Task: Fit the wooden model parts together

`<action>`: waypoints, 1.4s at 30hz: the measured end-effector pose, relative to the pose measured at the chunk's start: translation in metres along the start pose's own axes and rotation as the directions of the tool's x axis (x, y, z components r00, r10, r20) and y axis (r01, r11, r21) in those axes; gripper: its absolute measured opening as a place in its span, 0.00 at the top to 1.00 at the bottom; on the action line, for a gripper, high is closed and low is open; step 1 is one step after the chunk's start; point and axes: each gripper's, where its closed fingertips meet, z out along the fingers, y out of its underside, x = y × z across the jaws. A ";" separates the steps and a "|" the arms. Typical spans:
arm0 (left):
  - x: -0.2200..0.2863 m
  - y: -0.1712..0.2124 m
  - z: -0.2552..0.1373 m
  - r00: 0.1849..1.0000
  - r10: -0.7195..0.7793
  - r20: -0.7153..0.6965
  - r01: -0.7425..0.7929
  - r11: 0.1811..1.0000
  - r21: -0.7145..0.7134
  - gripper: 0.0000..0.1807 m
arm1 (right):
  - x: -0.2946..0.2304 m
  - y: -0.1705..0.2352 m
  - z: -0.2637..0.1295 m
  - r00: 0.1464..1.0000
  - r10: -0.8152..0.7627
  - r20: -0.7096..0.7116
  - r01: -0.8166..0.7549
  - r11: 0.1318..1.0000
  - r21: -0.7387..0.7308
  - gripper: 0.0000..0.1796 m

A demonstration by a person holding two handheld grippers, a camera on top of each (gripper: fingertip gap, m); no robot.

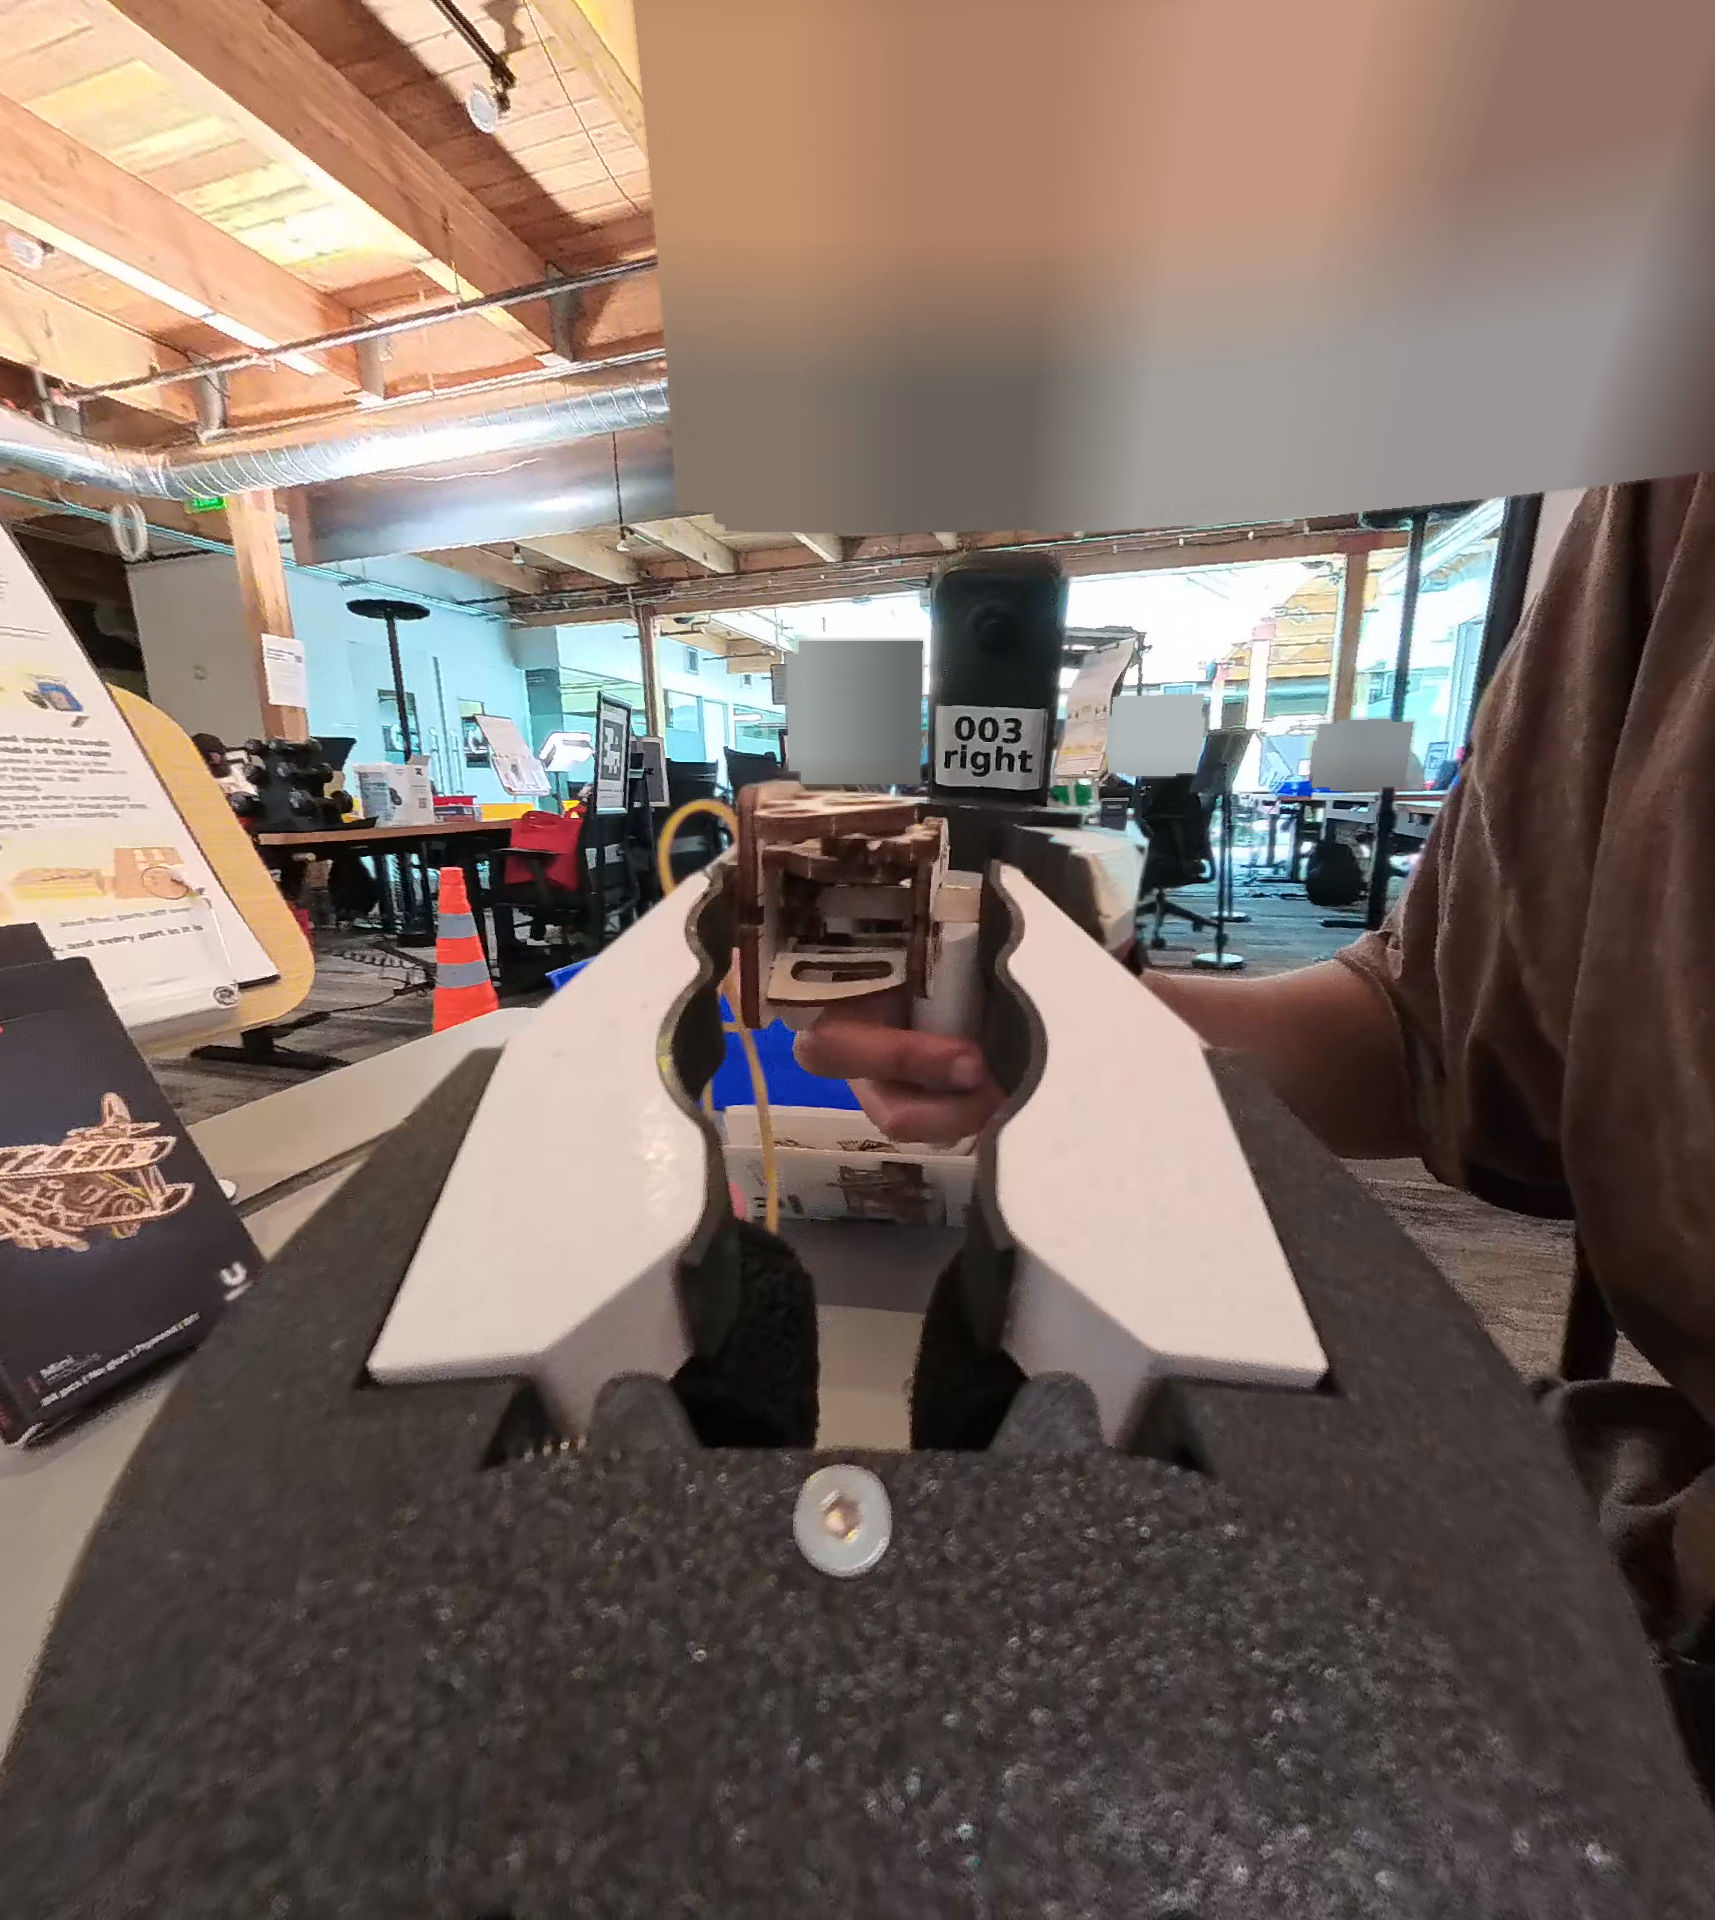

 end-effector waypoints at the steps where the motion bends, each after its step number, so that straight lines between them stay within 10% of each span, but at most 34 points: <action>1: 0.001 0.000 0.000 1.000 0.008 0.002 -0.008 1.000 0.002 0.75 | 0.001 0.001 0.001 1.000 0.006 0.000 -0.006 1.000 0.001 0.60; 27: 0.021 -0.008 0.004 0.964 0.267 0.007 -0.267 0.964 -0.023 0.74 | -0.017 -0.005 0.000 0.989 -0.138 0.045 0.137 0.990 0.026 0.62; 42: 0.010 0.005 0.006 0.990 0.141 0.027 -0.131 0.961 -0.245 0.72 | -0.008 0.002 -0.002 0.993 -0.109 0.041 0.109 0.994 -0.002 0.62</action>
